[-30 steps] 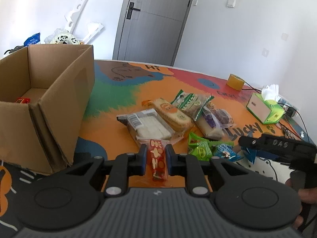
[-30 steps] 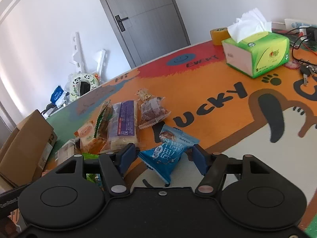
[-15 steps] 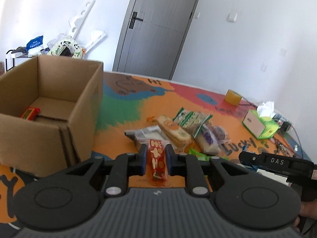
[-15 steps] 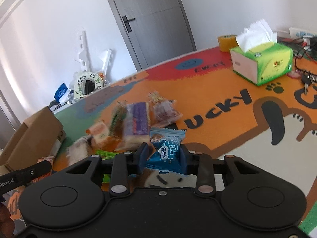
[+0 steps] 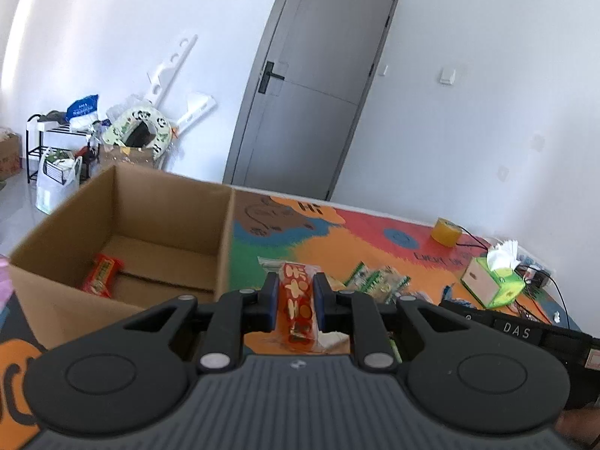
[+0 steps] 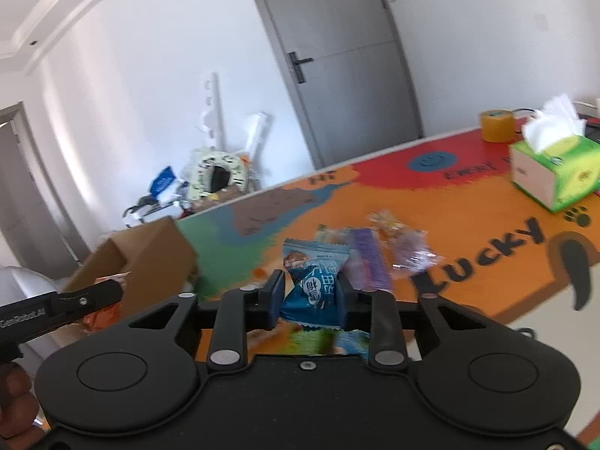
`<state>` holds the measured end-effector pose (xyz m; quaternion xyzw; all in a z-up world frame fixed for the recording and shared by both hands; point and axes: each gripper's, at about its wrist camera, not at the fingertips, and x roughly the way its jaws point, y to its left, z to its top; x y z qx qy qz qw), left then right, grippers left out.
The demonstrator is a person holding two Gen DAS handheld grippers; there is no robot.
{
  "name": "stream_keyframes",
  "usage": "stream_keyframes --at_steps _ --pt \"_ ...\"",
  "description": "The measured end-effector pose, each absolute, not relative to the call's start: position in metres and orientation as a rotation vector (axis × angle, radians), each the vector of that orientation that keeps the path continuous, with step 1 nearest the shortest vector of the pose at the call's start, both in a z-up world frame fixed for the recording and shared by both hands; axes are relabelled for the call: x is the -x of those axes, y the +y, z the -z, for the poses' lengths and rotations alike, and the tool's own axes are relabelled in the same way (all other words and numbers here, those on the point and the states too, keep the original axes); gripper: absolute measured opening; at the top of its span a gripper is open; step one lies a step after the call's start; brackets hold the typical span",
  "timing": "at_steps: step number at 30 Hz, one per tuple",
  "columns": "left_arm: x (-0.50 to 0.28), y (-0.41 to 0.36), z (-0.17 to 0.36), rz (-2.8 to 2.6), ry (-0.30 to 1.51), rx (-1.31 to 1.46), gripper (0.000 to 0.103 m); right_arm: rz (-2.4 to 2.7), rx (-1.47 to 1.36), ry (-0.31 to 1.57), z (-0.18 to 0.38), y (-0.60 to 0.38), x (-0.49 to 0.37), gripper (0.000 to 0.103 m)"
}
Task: Organize snacks
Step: 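Carry both candies over the box and open both tools to drop them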
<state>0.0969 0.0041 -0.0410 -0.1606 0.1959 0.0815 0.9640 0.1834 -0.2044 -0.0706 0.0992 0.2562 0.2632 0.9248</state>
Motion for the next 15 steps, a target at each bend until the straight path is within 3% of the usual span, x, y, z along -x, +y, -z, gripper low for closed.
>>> stream_keyframes --at_steps 15 --pt "-0.088 0.052 0.023 -0.238 0.349 0.315 0.018 -0.673 -0.176 0.480 0.042 -0.143 -0.177 0.027"
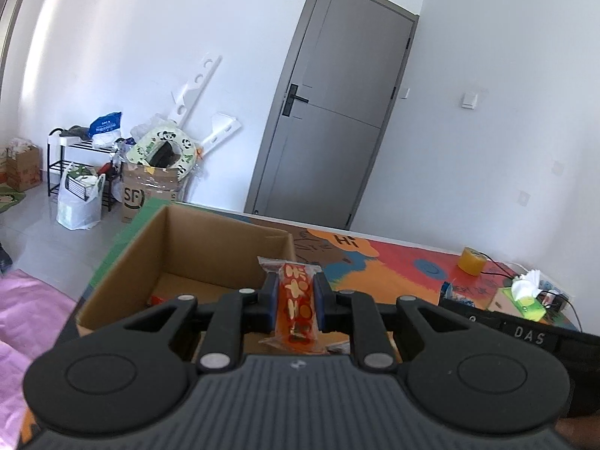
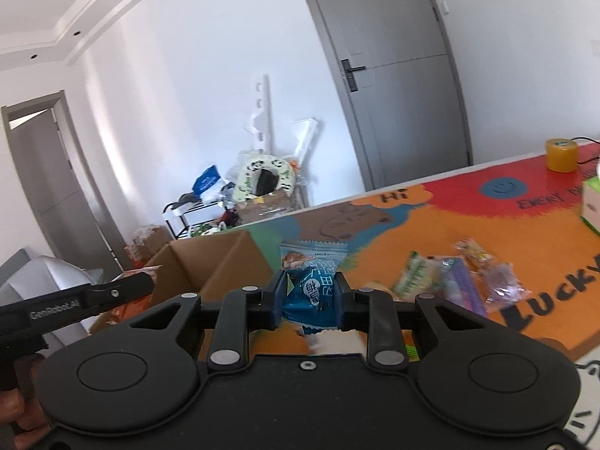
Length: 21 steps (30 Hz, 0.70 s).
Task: Organize snacks
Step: 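Carry both candies over the box and open both tools to drop them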
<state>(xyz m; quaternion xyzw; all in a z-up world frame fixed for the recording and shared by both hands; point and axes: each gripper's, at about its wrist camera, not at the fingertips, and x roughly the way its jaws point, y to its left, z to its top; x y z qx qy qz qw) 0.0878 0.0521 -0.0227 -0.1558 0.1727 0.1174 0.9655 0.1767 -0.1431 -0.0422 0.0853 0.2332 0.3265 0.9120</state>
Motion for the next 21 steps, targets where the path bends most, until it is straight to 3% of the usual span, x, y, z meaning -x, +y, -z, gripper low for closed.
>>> stream_keyframes --at_steps 21 --pt "-0.111 0.121 0.034 -0.307 0.413 0.313 0.019 -0.841 -0.139 0.504 0.035 -0.056 -0.184 0.027"
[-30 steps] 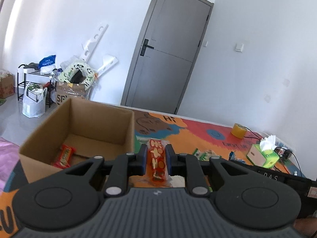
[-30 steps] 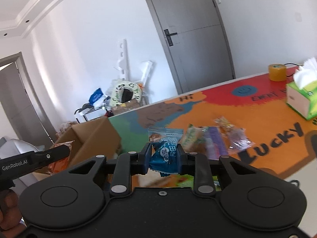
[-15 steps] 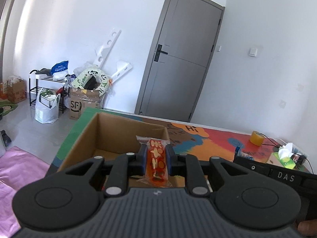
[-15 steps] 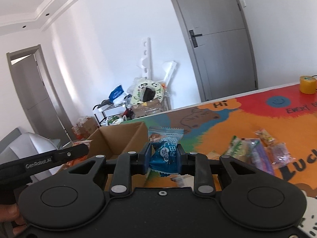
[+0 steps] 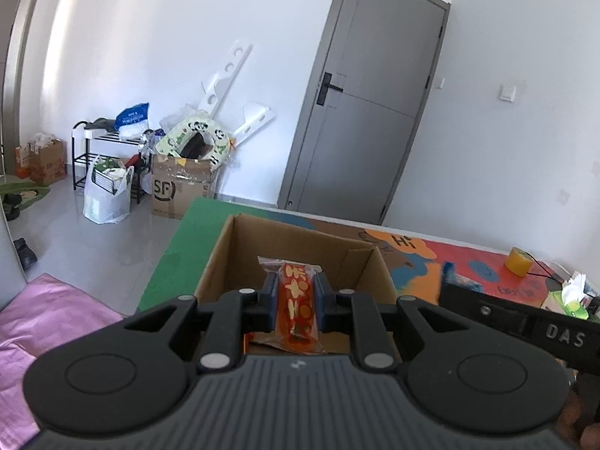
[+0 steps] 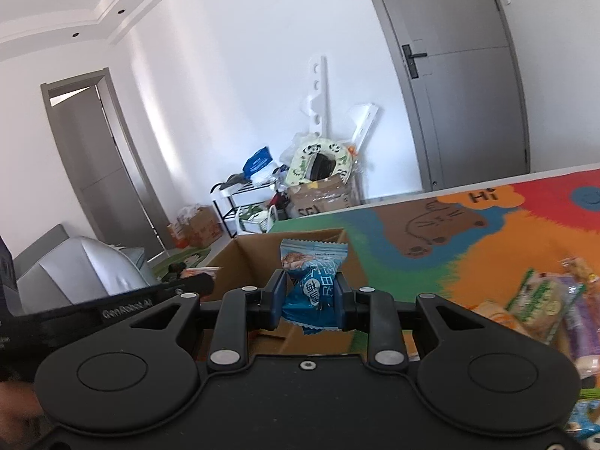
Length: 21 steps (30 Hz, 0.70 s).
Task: Organize snacks
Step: 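Carry both candies over the box and open both tools to drop them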
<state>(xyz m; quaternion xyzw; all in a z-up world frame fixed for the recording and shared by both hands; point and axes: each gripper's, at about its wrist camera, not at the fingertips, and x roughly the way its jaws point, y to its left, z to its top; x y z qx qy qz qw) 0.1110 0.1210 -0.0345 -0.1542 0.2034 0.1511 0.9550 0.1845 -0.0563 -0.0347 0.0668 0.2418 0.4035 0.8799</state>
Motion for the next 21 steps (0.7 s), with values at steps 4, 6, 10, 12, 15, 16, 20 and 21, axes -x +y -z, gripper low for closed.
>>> stream_keyframes --at_steps 4,6,10,12,15,16,20,21 --pt "-0.110 0.123 0.037 -0.296 0.430 0.324 0.023 -0.861 -0.141 0.515 0.035 -0.042 -0.183 0.027" --pt "-0.108 0.127 0.036 -0.303 0.430 0.328 0.025 -0.868 -0.131 0.517 0.035 -0.035 -0.182 0.027" --pt "-0.102 0.136 0.036 -0.332 0.426 0.362 0.031 -0.879 -0.125 0.522 0.036 -0.025 -0.178 0.028" --pt "-0.098 0.138 0.036 -0.342 0.431 0.371 0.036 -0.887 -0.137 0.526 0.036 -0.023 -0.177 0.030" --pt "-0.092 0.139 0.036 -0.356 0.425 0.385 0.046 -0.880 -0.172 0.539 0.037 -0.025 -0.178 0.043" --pt "-0.091 0.138 0.035 -0.366 0.420 0.381 0.052 -0.872 -0.188 0.540 0.038 -0.028 -0.177 0.054" --pt "-0.083 0.135 0.031 -0.384 0.388 0.424 0.067 -0.865 -0.283 0.519 0.042 -0.049 -0.173 0.074" --pt "-0.082 0.132 0.030 -0.386 0.381 0.426 0.069 -0.862 -0.296 0.519 0.042 -0.054 -0.173 0.075"
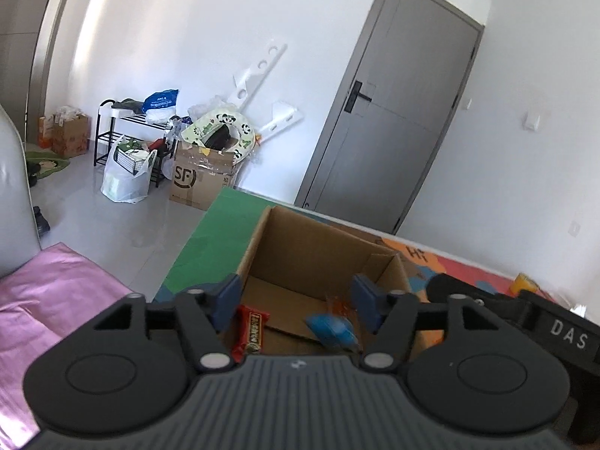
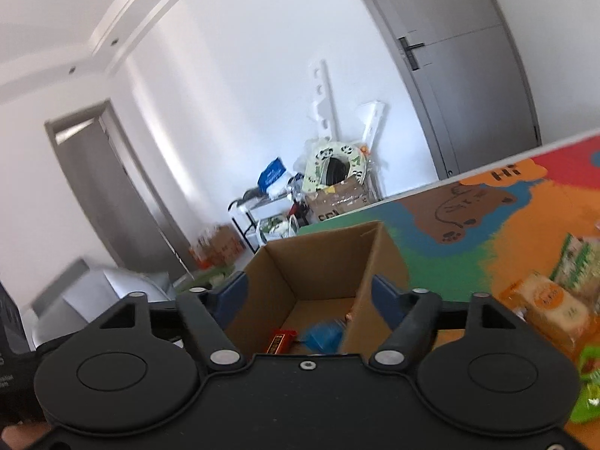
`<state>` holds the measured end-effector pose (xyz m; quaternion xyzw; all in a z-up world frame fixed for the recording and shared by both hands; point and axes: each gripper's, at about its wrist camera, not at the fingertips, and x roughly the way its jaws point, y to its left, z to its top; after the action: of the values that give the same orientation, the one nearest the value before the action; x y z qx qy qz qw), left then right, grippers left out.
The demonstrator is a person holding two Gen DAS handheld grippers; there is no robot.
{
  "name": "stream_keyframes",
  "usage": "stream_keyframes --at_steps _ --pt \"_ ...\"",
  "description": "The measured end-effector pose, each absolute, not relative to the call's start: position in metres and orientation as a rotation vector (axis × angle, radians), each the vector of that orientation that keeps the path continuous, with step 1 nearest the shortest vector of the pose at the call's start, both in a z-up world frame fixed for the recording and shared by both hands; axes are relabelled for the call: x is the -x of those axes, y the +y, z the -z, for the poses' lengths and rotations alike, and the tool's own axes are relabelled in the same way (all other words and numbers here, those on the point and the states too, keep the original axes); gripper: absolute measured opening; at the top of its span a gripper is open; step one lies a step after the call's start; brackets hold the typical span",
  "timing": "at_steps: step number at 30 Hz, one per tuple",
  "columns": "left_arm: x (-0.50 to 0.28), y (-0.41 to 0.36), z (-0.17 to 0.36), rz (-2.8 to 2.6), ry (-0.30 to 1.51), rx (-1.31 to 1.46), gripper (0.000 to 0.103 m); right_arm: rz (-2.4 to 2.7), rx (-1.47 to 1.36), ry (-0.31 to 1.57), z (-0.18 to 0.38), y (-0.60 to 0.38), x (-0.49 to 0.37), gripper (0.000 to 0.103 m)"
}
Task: Organize snacks
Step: 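Move both tools back from the box toward the snack pile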
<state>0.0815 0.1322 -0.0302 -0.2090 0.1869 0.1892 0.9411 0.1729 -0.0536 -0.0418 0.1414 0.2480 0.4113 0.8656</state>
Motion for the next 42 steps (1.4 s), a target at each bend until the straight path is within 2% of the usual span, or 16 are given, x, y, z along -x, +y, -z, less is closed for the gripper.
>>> stream_keyframes --at_steps 1,4,5,11,19,25,42 --pt "-0.080 0.129 0.029 -0.387 0.372 0.425 0.074 -0.856 -0.302 0.520 0.041 -0.058 -0.173 0.078" --pt "-0.078 0.122 0.024 -0.406 0.357 0.415 0.083 -0.831 -0.300 0.505 0.039 -0.070 -0.170 0.095" --pt "-0.078 0.119 0.023 -0.397 0.357 0.411 0.086 -0.826 -0.290 0.504 0.038 -0.073 -0.169 0.096" --pt "-0.079 0.108 0.022 -0.375 0.386 0.402 0.088 -0.792 -0.260 0.515 0.039 -0.097 -0.167 0.103" --pt "-0.081 0.082 0.020 -0.320 0.395 0.378 0.088 -0.728 -0.195 0.505 0.037 -0.119 -0.160 0.103" --pt "-0.079 0.069 0.020 -0.298 0.402 0.375 0.093 -0.655 -0.201 0.508 0.037 -0.141 -0.163 0.103" --pt "-0.088 0.030 0.018 -0.181 0.409 0.373 0.094 -0.535 -0.180 0.495 0.037 -0.197 -0.163 0.103"
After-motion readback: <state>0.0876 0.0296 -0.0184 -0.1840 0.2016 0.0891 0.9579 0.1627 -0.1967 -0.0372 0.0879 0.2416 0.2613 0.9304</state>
